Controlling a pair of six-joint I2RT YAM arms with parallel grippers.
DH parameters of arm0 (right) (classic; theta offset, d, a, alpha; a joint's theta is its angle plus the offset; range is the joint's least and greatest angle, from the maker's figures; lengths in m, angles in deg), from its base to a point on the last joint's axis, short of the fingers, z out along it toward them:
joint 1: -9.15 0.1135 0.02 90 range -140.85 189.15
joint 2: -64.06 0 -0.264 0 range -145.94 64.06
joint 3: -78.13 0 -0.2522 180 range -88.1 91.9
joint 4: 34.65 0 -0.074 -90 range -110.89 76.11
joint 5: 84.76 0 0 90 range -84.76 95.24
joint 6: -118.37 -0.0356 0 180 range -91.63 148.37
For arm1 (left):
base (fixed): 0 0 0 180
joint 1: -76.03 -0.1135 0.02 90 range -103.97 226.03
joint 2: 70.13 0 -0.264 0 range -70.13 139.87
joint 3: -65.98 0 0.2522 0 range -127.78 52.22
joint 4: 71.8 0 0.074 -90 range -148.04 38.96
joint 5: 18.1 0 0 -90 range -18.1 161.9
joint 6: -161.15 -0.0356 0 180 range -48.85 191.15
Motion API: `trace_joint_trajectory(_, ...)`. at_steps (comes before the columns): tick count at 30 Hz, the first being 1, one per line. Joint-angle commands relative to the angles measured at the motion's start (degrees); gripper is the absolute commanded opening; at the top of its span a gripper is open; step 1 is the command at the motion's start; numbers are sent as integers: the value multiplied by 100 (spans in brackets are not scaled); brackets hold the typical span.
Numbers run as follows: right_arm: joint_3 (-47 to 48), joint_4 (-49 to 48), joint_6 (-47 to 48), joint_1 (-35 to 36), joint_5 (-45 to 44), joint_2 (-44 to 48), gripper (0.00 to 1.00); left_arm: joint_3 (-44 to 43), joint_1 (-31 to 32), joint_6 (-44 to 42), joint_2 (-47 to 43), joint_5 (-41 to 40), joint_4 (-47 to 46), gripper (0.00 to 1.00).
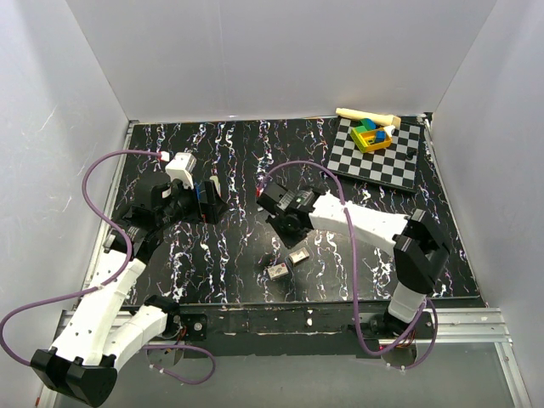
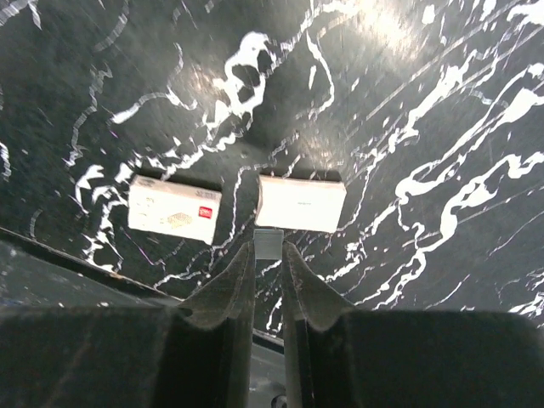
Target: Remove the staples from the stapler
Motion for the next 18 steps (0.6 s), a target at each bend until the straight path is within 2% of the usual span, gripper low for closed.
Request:
trace_joint_trajectory(1, -413, -71, -224, 23, -66, 344, 20, -153, 18, -24, -105, -36, 60, 98)
trace_joint_trajectory(8, -817, -317, -356, 23, 39, 423, 21, -145, 26, -24, -104, -45, 69, 98)
trace_joint_trajectory(18, -730, -485, -383, 23, 83, 107, 21, -136, 18, -33, -69, -63, 78, 98)
